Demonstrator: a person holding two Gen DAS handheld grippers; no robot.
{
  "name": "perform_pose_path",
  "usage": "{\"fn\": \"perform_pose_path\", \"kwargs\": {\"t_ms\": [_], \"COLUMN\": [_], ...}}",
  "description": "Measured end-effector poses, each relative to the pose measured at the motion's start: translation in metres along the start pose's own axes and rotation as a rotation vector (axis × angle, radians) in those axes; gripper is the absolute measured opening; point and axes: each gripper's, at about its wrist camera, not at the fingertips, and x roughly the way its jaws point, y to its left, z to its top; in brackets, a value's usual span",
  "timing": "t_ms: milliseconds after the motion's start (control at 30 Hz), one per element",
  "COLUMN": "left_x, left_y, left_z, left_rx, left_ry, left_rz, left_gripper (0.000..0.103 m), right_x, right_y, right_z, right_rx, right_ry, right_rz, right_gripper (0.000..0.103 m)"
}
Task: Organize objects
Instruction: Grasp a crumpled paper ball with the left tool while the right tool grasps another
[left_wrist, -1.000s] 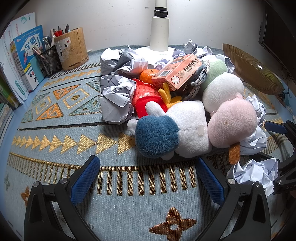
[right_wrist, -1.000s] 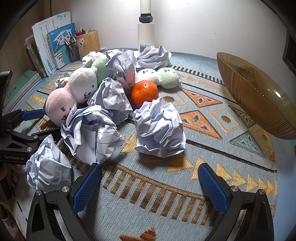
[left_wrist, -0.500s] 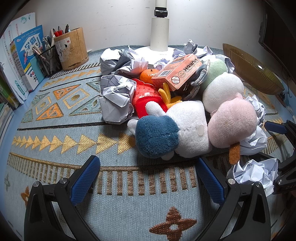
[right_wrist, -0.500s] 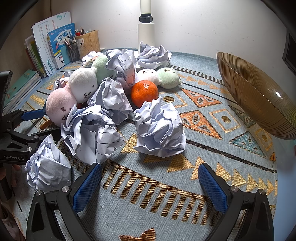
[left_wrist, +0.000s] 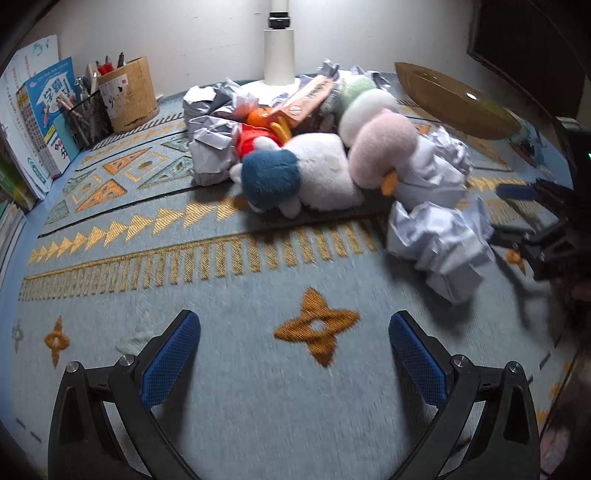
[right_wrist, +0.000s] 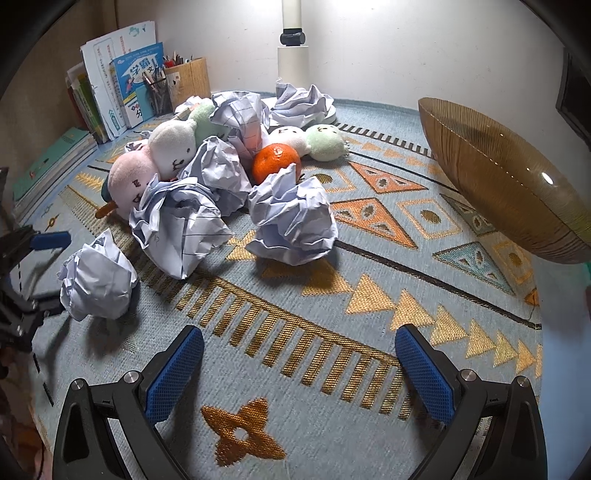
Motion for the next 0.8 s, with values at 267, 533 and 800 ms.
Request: {"fn": "perform_pose_path", "kwargs": {"t_ms": [267,533,800], "left_x": [0.011,0.029,0.008], "left_y": [-0.058,-0.063,-0.065], "left_z": [0.016,0.041,0.039], "left_rx": [0.031,-0.069,-0.087], "left_ry": [0.001,-0.032,-0.164], "left_rz": [-0.015,0.053,0.031], "left_gripper": [0.103,0.103,0.049], "right_x": [0.029,0.040,0.021], "right_y": [-0.013,-0.014,-0.010], "right_z": [0.037,0.053,0.049], "right_rx": [-0.036,-0.015,-0.051], "right_ry": [0.001,-0.001,-0.092], "right_rz": [0.030,0.011,0.111], "right_gripper": [0.103,0.103,0.044]}}
